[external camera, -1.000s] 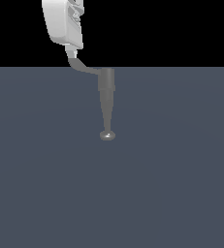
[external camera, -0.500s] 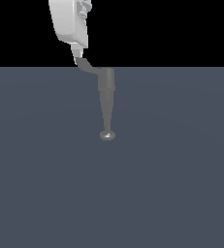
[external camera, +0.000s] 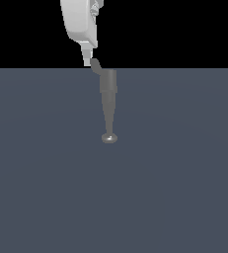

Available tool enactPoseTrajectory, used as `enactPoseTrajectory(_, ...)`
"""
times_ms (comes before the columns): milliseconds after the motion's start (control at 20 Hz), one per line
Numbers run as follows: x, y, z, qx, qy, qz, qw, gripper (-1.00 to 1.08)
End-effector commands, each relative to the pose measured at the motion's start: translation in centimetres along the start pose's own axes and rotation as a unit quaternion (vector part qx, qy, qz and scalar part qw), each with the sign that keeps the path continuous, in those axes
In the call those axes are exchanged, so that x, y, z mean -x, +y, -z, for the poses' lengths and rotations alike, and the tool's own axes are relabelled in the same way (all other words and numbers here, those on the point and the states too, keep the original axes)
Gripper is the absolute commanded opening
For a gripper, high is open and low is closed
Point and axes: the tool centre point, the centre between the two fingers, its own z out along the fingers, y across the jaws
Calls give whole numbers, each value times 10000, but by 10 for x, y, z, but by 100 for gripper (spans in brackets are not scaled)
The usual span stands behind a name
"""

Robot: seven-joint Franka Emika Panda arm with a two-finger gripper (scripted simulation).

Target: Turn on the faucet by rotating a designated handle.

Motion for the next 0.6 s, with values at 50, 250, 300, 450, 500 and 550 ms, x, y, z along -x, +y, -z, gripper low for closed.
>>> enactPoseTrajectory(50,-2,2,-1,9,3,-6,10000,-100)
enactPoseTrajectory(250,-30,2,-1,16,4,-19,10000,-100)
enactPoseTrajectory(300,-36,3,-1,16,4,-19,10000,-100)
enactPoseTrajectory(450,-57,3,-1,21,5,-30,10000,-100)
enactPoseTrajectory(500,-63,3,-1,23,5,-33,10000,-100)
enactPoseTrajectory(550,-70,3,-1,25,6,-36,10000,-100)
